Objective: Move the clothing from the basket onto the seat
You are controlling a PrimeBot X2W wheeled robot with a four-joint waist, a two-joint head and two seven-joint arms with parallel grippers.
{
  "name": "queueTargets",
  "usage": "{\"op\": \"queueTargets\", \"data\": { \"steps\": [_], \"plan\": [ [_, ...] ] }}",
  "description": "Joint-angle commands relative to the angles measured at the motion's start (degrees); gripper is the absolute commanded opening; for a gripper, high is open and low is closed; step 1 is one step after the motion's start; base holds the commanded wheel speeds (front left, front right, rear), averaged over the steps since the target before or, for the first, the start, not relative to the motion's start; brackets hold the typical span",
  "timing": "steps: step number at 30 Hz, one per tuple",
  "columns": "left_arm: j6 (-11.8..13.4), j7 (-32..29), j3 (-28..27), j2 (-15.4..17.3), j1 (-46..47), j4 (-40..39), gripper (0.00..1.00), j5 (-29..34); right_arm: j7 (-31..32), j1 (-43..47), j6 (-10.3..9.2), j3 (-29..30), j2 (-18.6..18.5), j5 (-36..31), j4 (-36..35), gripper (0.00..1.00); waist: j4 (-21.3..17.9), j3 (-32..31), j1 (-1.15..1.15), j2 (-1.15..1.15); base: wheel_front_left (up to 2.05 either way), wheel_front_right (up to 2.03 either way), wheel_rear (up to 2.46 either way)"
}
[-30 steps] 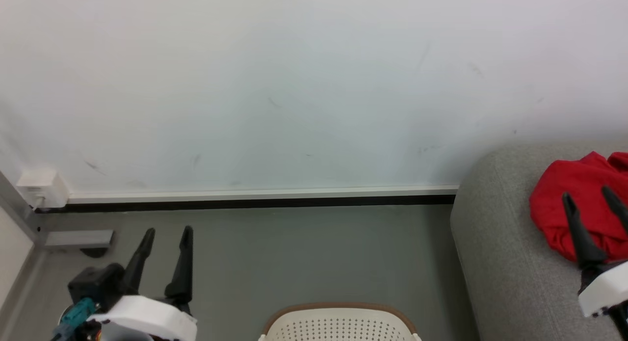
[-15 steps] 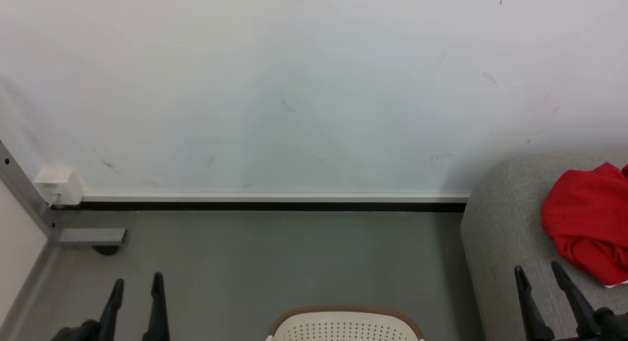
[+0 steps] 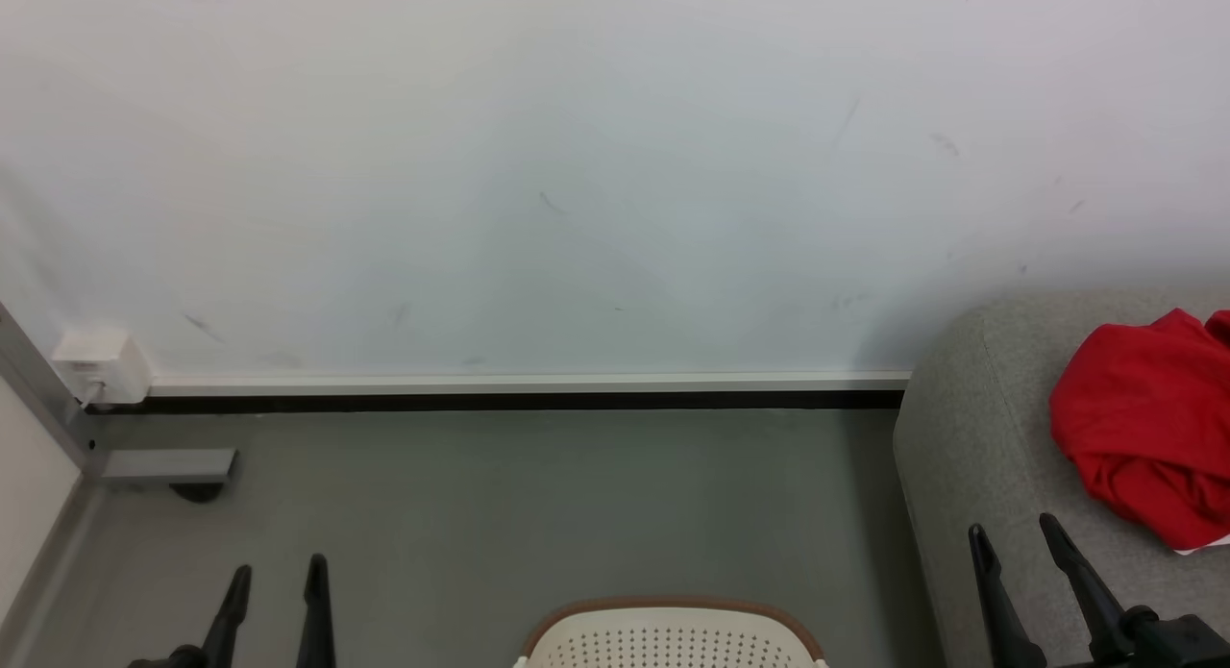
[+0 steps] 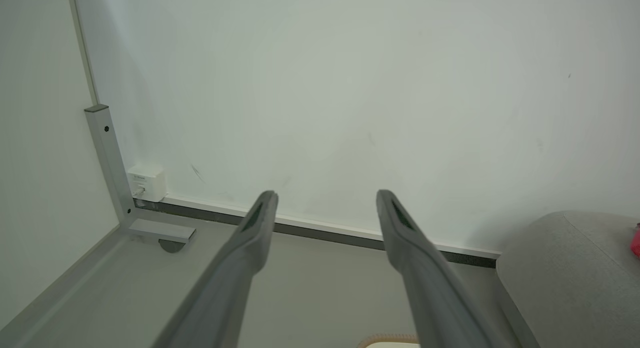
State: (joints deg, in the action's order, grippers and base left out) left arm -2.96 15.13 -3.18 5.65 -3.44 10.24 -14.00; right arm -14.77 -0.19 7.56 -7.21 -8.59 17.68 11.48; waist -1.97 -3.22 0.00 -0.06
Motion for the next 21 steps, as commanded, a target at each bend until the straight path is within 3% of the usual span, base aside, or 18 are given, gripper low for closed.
{"op": "queueTargets", "data": {
  "steps": [1, 21],
  "plan": [
    [-0.2, 0.0, -0.4, -0.2, 0.3, 0.3, 1.00, 0.8, -0.4, -0.6, -0.15, 0.0, -0.2, 0.0, -0.1, 1.00, 0.0, -0.1, 0.00, 0.00, 0.00, 0.00, 0.00],
    [-3.0, 0.0, -3.9, -2.3, 0.9, 2.5, 1.00, 3.9, -0.4, -0.1, -0.15, -0.6, -0.3, 0.4, 0.5, 1.00, -0.6, -0.8, 0.00, 0.00, 0.00, 0.00, 0.00]
  ]
}}
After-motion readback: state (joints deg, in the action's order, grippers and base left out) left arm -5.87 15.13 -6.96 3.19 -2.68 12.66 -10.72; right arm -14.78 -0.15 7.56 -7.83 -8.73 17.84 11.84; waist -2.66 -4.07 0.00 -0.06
